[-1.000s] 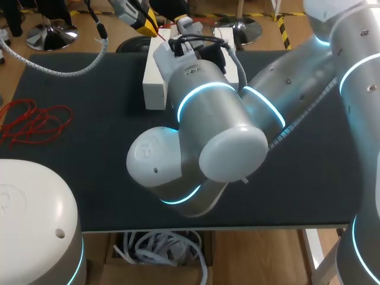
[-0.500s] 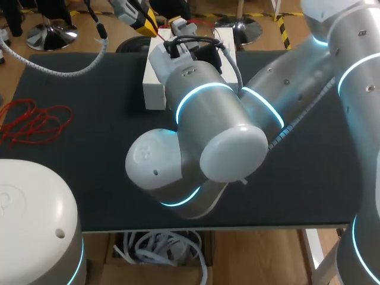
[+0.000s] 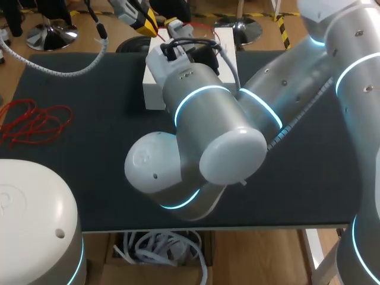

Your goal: Grab the tape and strap the tape.

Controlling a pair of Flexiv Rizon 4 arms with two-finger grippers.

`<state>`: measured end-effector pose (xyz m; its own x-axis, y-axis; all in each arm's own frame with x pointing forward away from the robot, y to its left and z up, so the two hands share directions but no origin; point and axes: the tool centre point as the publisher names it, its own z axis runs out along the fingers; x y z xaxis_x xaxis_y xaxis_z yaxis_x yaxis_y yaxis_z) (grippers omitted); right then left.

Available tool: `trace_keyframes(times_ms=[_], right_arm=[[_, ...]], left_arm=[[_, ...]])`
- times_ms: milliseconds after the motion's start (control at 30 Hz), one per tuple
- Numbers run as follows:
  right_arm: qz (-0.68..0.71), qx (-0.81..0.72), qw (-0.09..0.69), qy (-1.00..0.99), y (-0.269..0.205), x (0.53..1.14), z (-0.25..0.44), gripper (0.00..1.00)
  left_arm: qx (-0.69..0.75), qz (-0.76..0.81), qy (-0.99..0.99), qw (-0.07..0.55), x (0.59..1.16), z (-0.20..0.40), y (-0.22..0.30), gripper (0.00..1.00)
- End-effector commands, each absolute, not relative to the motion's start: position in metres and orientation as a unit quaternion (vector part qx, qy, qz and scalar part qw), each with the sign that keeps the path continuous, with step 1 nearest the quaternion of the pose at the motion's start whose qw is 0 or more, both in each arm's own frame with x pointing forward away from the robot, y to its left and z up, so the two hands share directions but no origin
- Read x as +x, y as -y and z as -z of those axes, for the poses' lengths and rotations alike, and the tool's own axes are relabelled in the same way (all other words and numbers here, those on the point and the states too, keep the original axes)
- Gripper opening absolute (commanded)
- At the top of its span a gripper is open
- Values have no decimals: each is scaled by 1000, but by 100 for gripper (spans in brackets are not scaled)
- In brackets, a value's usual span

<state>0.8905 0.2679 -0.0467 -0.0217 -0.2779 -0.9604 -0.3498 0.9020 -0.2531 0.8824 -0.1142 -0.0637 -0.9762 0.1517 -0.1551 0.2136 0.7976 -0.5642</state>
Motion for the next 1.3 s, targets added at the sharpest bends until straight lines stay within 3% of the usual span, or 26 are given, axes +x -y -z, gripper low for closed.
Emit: trace_keyframes(times_ms=[33,833,867,900,933,1100,1300], right_arm=[[-26,-222,662,-715,-271,888,47,0],[-29,-221,664,-714,-276,886,46,0],[-29,-220,663,-715,-275,886,46,10],[-29,-219,663,-716,-273,886,46,38],[-28,-218,662,-716,-272,886,45,49],[-26,-210,664,-717,-265,883,40,59],[-35,-203,665,-718,-261,874,33,51]], left_arm=[[96,301,-947,50,882,62,115,0],[96,301,-947,50,882,62,115,0],[96,301,-947,50,882,62,115,0],[96,301,-947,50,882,62,115,0],[96,301,-947,50,882,62,115,0],[96,301,-947,50,882,62,115,0],[96,301,-947,50,882,62,115,0]])
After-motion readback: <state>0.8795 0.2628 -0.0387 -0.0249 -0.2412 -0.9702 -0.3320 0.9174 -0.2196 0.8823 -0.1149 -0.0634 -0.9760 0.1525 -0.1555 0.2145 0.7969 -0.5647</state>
